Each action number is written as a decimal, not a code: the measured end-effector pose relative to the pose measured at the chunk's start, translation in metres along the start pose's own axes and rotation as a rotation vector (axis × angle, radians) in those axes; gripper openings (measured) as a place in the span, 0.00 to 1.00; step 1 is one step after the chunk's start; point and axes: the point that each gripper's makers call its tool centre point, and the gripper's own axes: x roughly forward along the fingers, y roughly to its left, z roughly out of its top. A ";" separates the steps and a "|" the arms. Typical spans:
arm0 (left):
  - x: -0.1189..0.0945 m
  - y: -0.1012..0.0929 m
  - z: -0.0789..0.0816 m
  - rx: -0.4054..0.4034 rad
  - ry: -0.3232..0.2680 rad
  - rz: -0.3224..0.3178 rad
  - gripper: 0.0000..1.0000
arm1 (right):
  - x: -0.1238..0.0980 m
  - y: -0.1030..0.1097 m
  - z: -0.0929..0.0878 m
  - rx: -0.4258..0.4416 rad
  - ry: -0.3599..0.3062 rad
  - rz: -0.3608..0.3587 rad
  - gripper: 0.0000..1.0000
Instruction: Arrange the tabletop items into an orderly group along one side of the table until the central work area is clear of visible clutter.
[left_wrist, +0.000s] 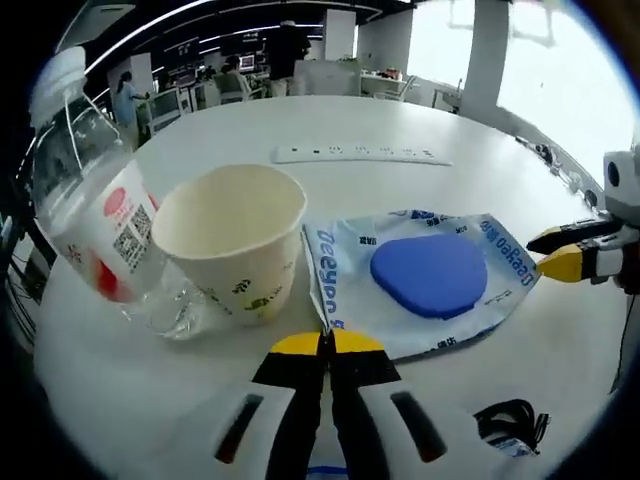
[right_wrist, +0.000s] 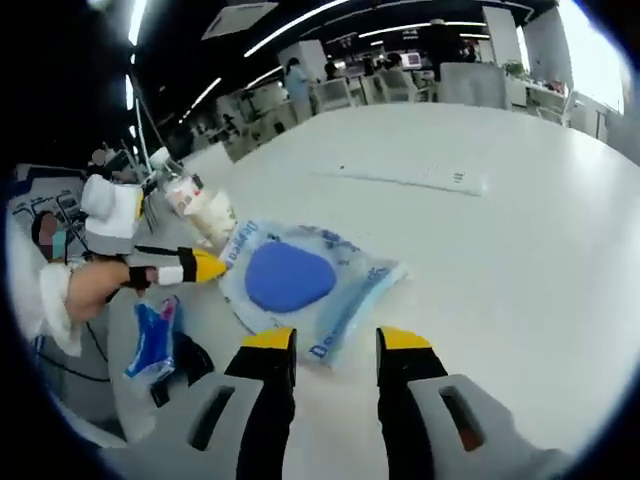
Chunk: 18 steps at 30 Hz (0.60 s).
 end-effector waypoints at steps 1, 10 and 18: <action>0.000 0.000 0.000 0.008 0.004 0.002 0.00 | -0.006 0.001 0.000 -0.005 -0.009 0.004 0.37; -0.004 0.001 0.003 -0.103 0.005 -0.015 0.00 | -0.070 0.016 -0.022 -0.041 -0.015 0.015 0.51; -0.028 -0.002 0.013 -0.098 -0.046 -0.020 0.36 | -0.093 0.025 -0.036 0.039 -0.070 0.062 0.67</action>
